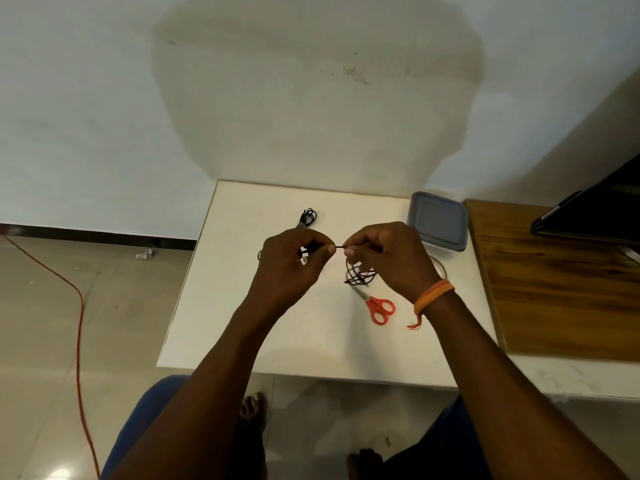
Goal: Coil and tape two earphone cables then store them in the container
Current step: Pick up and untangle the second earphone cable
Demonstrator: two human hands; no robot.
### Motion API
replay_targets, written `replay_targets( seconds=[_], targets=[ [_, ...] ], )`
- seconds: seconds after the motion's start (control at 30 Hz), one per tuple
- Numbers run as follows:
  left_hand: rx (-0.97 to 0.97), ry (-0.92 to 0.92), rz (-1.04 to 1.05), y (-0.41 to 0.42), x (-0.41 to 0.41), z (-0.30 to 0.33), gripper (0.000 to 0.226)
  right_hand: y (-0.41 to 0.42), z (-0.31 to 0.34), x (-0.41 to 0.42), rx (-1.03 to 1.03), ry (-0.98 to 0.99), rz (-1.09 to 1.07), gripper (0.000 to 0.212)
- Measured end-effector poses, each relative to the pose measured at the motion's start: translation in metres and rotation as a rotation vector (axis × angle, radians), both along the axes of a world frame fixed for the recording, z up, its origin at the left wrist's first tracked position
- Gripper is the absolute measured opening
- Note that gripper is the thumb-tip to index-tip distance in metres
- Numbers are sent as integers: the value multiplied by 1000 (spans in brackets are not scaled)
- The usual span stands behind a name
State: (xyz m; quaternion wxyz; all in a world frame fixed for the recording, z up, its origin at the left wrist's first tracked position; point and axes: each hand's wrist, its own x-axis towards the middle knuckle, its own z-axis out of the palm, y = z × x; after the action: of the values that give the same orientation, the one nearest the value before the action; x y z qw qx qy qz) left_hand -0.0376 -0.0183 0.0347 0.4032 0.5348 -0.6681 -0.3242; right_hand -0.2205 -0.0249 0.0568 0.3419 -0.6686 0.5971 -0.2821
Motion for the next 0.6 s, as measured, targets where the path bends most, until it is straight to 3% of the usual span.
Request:
replay_targets(
  seconds=[0.07,0.17,0.37,0.5,0.6],
  targets=[
    [-7,-74,-60,0,-1,-4,10,1,-5,-2,-164,227,-68,8],
    [89,-96,-56,-2,-1,-12,21,2,-6,2,-277,325,-206,22],
    [188,-22,2,-8,13,-13,14,-11,2,-11,-117,-127,-461,42],
    [208,-259,18,-7,20,-17,6,-15,10,-18,-97,-435,-598,29],
    [288,-362,13,-7,24,-22,8,-17,12,-22,-147,-480,-590,34]
  ],
)
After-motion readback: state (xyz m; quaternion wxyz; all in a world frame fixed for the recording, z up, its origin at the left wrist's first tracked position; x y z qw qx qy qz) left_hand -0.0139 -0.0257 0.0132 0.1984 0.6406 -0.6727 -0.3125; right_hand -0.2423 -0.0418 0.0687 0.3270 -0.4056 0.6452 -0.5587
